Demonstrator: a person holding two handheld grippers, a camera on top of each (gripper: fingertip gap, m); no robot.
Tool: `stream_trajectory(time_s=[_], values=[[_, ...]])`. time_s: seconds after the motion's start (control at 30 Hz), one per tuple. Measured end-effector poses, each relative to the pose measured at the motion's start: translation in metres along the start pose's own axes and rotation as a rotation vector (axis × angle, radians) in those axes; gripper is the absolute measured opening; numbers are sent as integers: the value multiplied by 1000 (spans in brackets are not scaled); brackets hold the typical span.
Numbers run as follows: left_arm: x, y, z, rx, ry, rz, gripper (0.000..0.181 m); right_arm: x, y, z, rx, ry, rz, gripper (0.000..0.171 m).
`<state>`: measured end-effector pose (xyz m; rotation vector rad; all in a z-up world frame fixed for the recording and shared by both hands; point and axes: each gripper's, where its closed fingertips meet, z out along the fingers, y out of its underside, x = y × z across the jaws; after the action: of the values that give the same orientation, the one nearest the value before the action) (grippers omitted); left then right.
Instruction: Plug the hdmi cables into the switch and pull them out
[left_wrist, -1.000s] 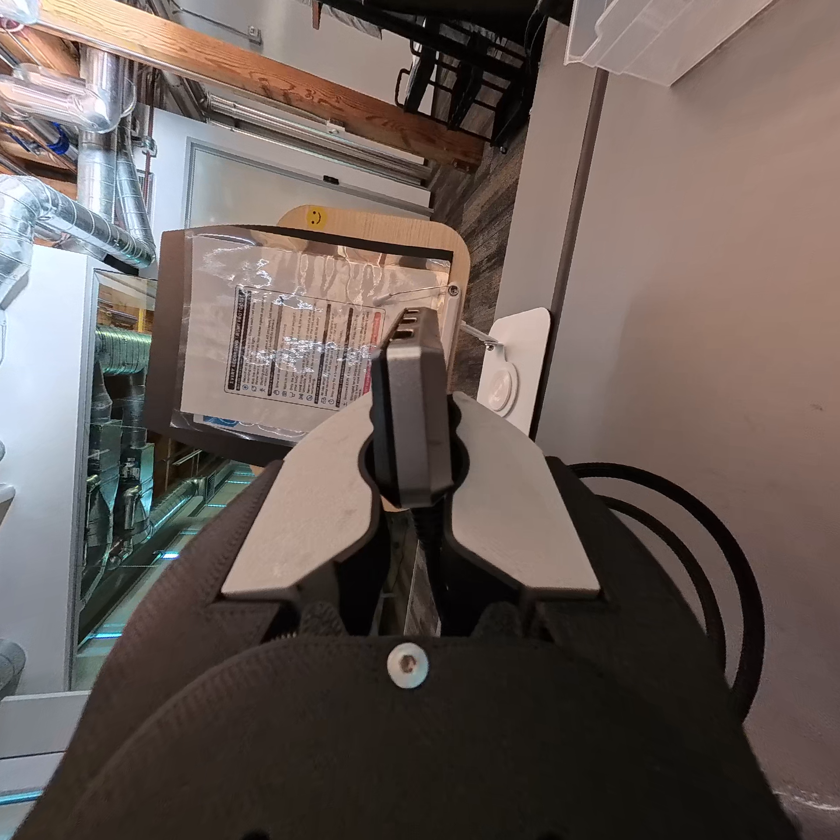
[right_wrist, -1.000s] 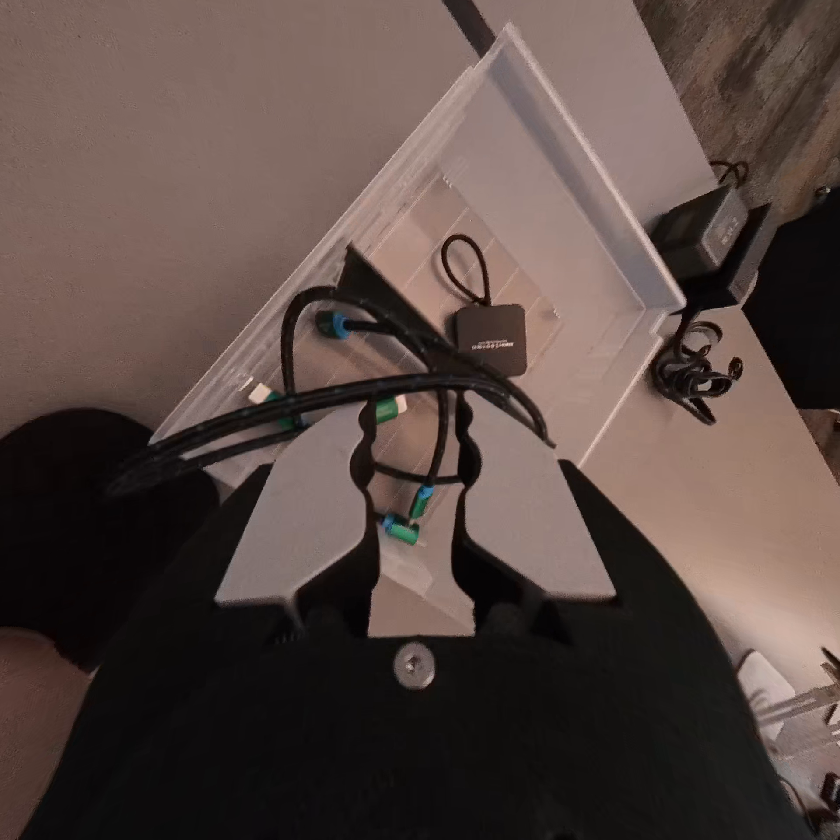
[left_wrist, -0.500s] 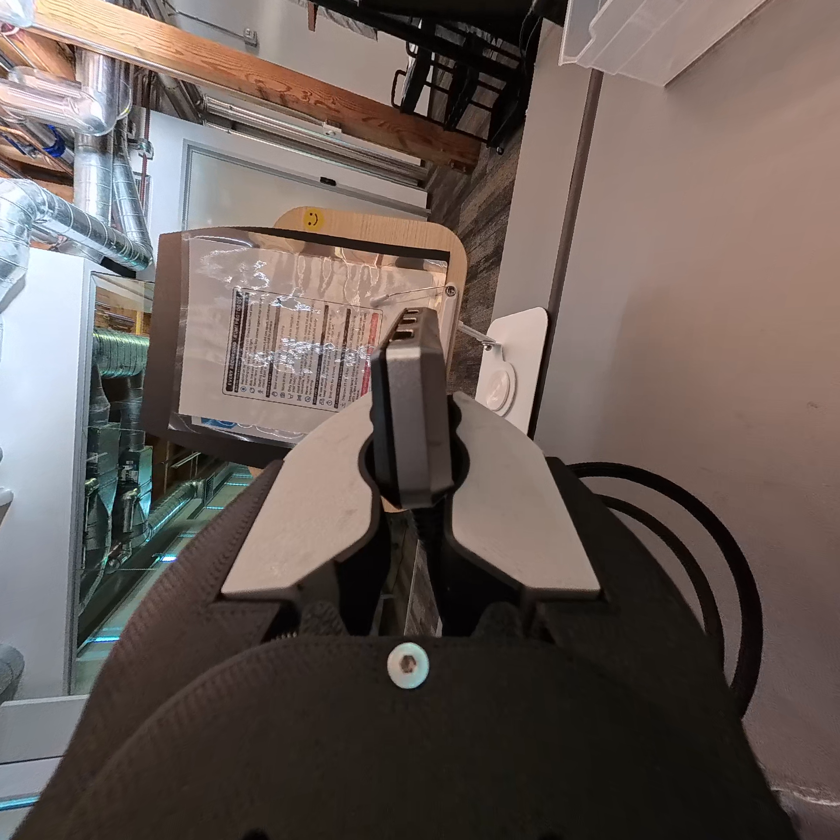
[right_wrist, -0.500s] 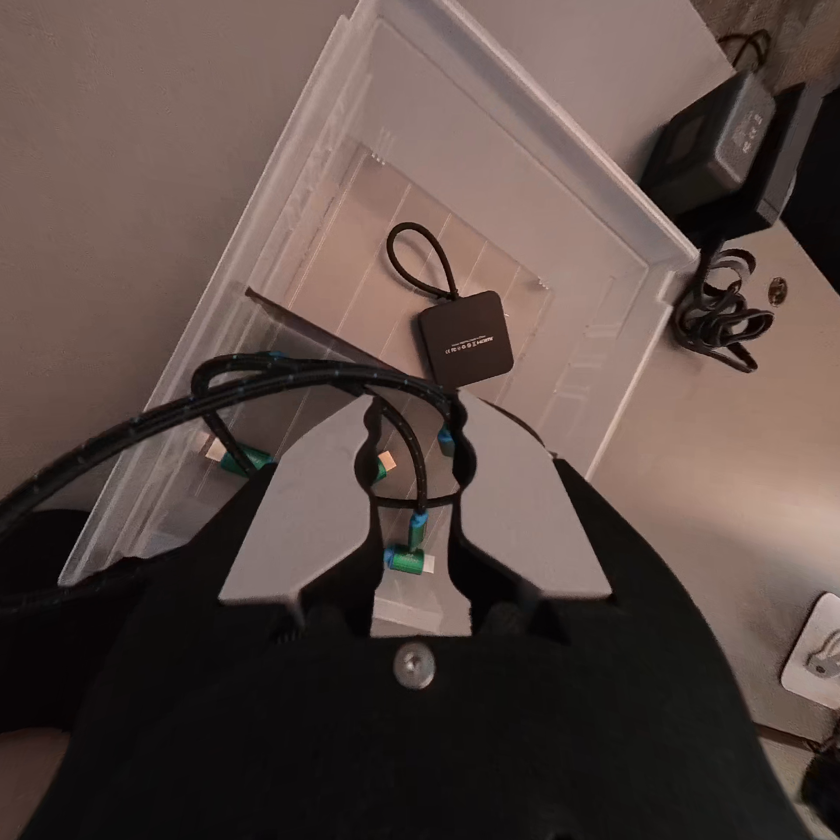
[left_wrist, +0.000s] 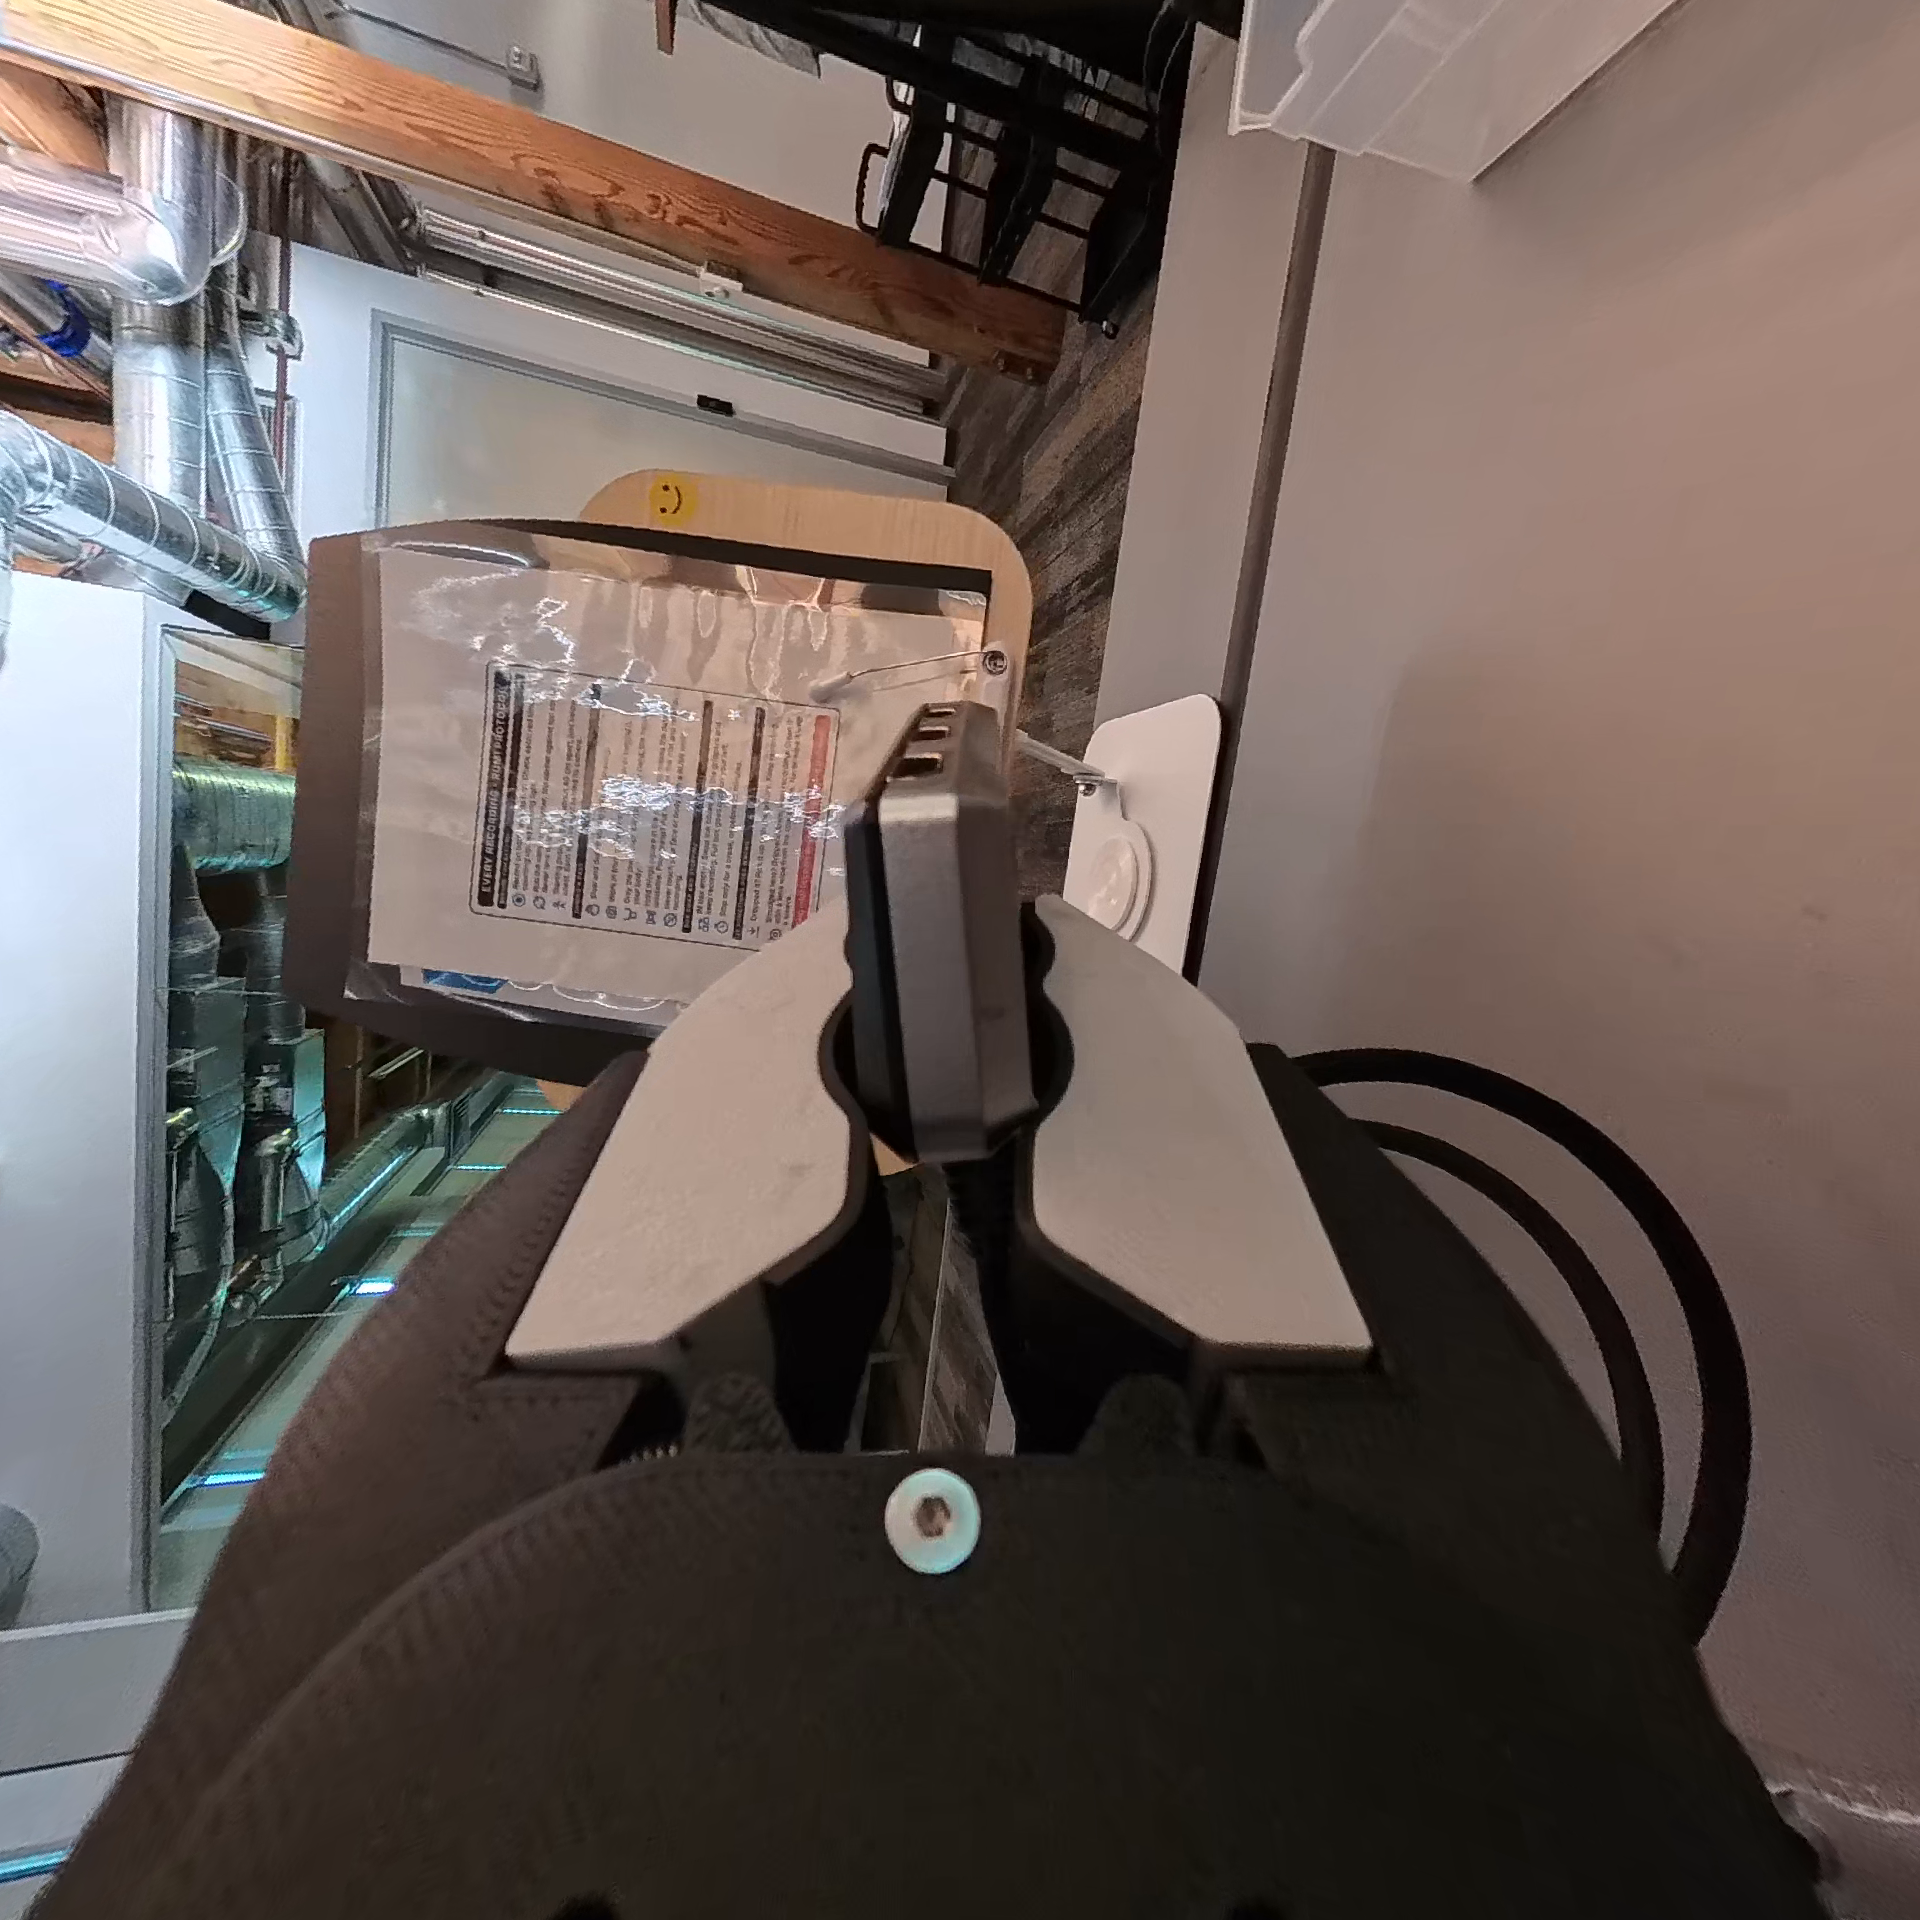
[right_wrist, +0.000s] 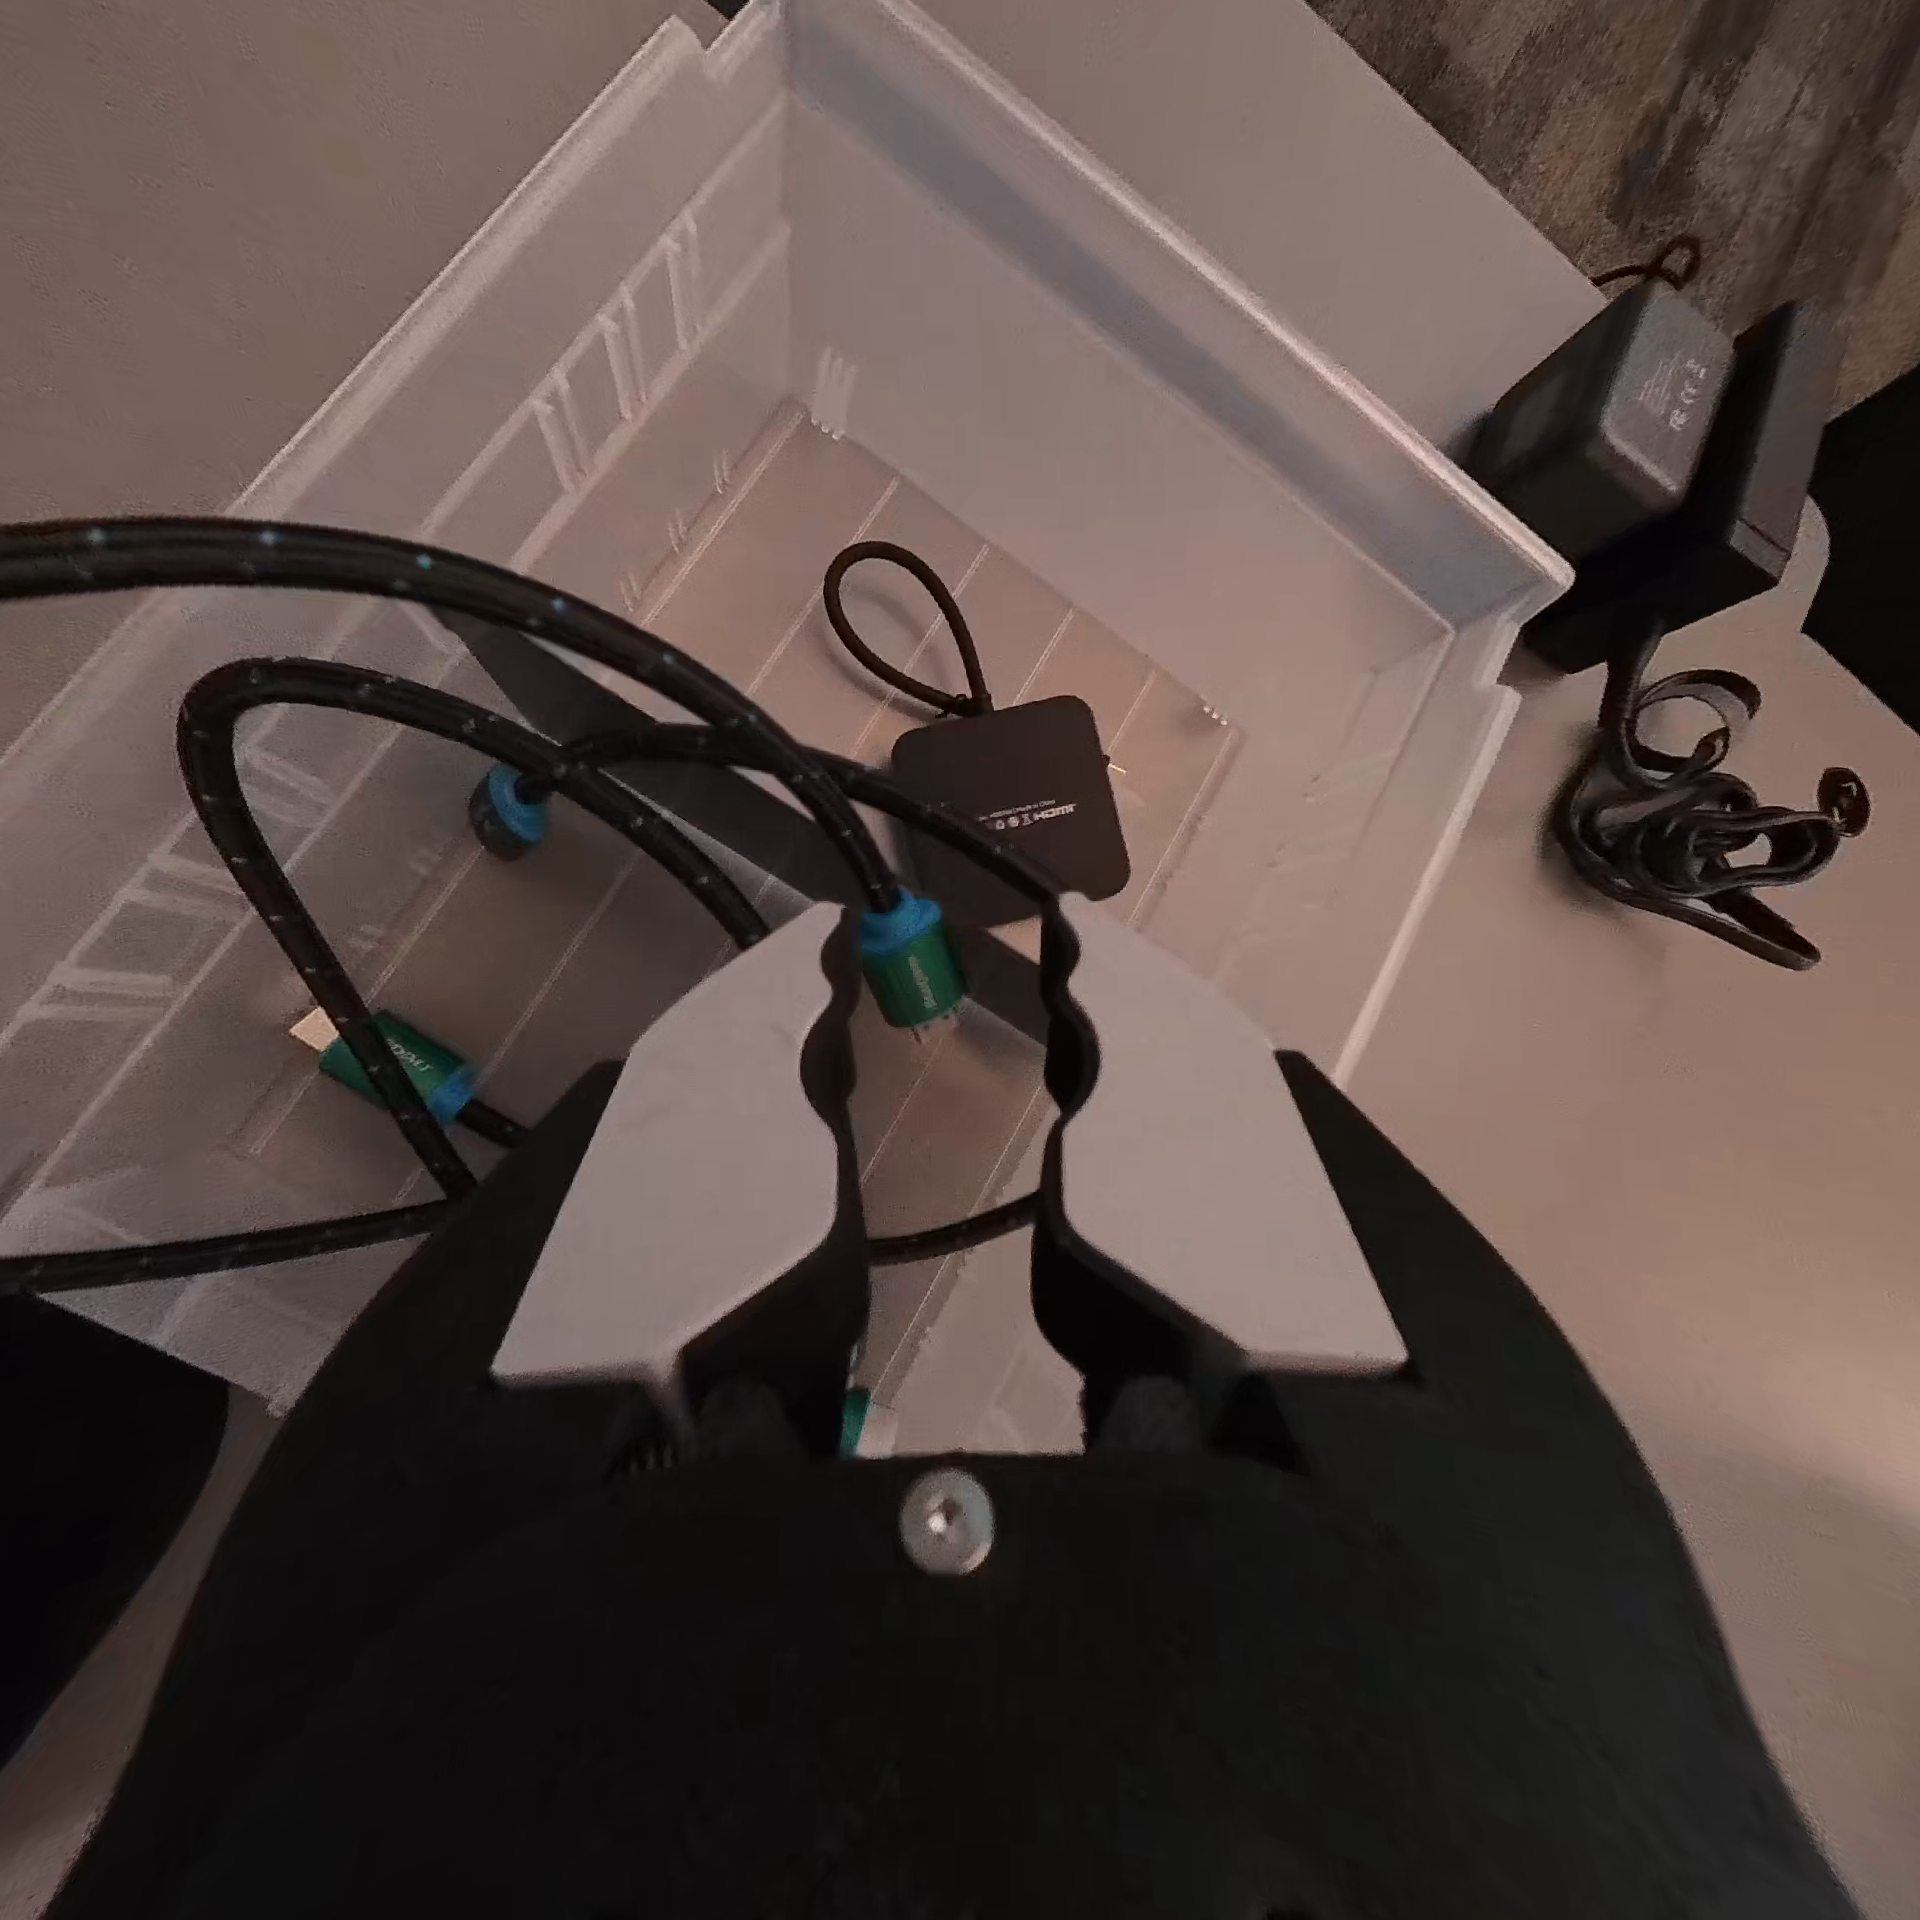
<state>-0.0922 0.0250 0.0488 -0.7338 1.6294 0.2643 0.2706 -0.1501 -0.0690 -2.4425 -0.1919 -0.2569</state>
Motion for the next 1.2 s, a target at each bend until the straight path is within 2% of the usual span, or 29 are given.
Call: stream_trajectory(time_s=[0.07, 0.13, 0.27, 0.4, 0.53, 0.6, 0.67, 0.73, 0.77, 0.83, 0.9, 1.0, 1.2], values=[[2, 0, 1, 0, 4, 3, 25, 2, -1, 0, 9, -2, 20, 31], [3, -1, 2, -2, 8, 4, 24, -1, 5, -3, -25, -22, 33, 19], [4, -1, 2, -2, 12, 4, 25, -4, 18, -5, -93, -29, 24, 19], [5, -1, 2, -1, 15, 6, 25, -11, -5, -6, 28, -63, -8, 21], [2, -4, 1, 19, -1, 5, 24, -11, 0, -14, -79, -36, 12, 14], [1, -6, 0, 28, -1, 2, 24, -14, -21, -35, -24, 10, -8, 16], [1, -8, -2, 48, -1, -3, 23, -23, -64, -66, 121, 95, -89, 22], [3, -14, -4, 82, 13, -1, 23, -48, -121, -101, 347, 167, -232, 47], [6, -19, -7, 114, 27, 6, 23, -72, -148, -118, 468, 174, -329, 53], [11, -33, -14, 182, 61, 2, 23, -135, -190, -143, 709, 145, -560, 56], [15, -45, -21, 236, 88, -11, 24, -207, -211, -151, 885, 80, -818, 51], [17, -58, -31, 293, 120, -24, 24, -274, -218, -129, 869, 19, -1037, 46], [25, -78, -48, 393, 201, -67, 24, -314, -220, -97, 835, -24, -1147, 33]])
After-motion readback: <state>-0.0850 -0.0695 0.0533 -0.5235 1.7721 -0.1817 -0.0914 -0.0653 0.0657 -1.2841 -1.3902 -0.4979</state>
